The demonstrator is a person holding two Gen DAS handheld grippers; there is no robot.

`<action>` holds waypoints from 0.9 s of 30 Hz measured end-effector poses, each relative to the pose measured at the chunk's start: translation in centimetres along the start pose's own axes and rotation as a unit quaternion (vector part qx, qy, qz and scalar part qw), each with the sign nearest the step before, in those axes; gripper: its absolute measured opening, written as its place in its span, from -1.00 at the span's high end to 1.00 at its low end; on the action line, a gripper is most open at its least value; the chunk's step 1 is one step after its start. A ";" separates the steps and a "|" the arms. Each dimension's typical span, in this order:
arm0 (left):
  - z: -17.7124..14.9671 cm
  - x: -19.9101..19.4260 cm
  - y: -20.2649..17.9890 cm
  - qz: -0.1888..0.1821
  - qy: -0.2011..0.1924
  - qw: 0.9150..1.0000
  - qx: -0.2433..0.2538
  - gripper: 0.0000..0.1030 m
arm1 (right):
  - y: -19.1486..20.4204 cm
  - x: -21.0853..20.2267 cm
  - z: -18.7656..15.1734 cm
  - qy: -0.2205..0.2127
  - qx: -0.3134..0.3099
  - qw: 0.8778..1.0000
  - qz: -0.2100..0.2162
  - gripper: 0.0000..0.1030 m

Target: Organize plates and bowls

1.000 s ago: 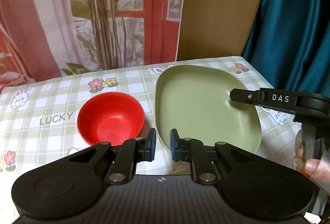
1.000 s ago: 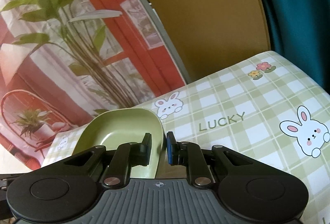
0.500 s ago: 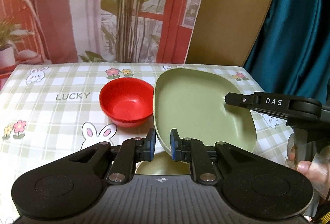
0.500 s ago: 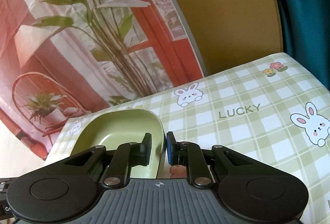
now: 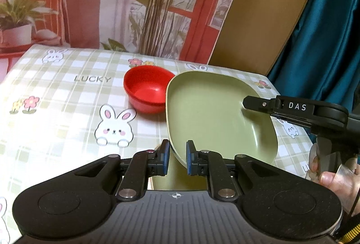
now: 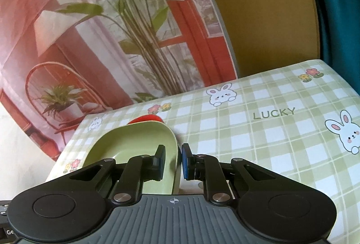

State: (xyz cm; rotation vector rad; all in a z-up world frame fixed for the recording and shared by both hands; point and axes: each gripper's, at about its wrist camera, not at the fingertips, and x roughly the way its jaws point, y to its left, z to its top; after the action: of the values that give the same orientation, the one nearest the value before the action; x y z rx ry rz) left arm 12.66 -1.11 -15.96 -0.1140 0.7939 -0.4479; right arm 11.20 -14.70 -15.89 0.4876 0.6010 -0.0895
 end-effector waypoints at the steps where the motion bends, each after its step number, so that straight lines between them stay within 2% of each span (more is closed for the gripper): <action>1: -0.3 -0.1 0.2 0.000 0.002 1.000 -0.004 0.70 | 0.1 0.0 -0.2 0.002 -0.001 1.000 0.001 0.70; 17: -3.5 0.9 1.7 -0.018 0.039 0.998 -0.042 0.69 | 0.2 0.6 -3.4 0.041 -0.018 0.999 -0.015 0.70; 27: -4.7 2.2 2.1 -0.022 0.070 0.995 -0.062 0.69 | 0.0 1.3 -4.0 0.053 -0.027 0.998 -0.020 0.69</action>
State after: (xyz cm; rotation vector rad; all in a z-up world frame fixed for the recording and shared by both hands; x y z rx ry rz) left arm 11.39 0.17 -21.22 -0.2177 0.9594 -0.4521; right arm 10.19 -12.77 -19.51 0.4299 0.7147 -0.0848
